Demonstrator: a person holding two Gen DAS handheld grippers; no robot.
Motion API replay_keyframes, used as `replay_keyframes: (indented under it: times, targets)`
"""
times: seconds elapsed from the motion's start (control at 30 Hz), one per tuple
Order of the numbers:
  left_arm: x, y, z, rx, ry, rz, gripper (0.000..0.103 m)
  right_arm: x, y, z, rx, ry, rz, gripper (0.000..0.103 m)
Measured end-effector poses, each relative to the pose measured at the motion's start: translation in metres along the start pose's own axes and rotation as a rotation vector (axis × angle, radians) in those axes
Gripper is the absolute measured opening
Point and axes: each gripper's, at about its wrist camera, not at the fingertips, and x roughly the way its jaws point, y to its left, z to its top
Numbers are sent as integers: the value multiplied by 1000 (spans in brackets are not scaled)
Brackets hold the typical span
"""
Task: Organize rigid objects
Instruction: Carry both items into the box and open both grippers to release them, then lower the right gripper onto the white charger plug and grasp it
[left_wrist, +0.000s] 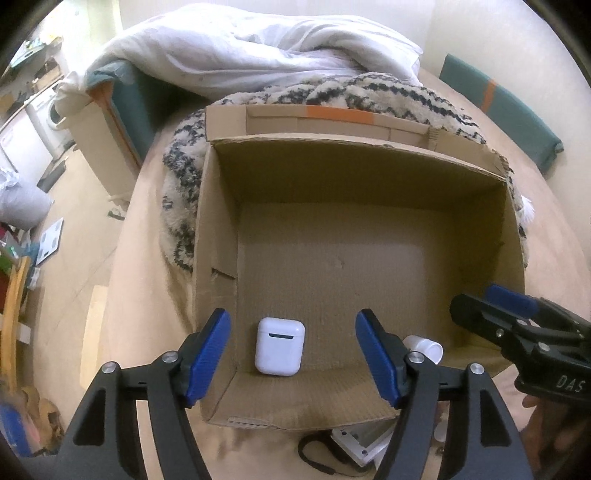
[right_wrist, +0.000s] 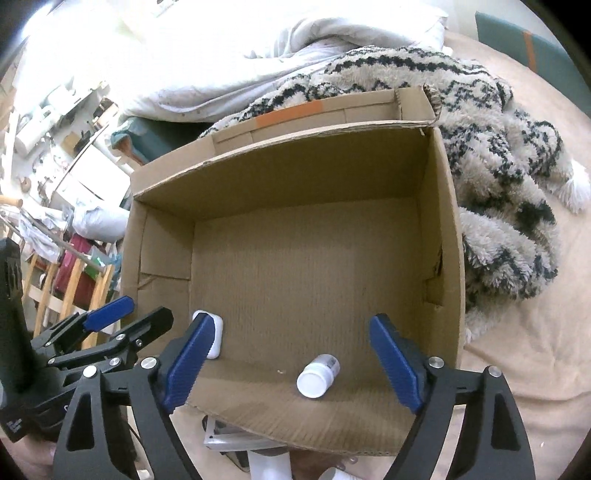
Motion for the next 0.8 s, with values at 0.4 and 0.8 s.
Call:
replay_keyframes:
  times: [0.4,0.8]
  targets:
    - [-18,10,-1,-18,-29,21,68,-16,0,-2,16,-31,5,98]
    - [-56,37,-20,-100,-39,34,68,-50,0,-19,14,-75,-7,98]
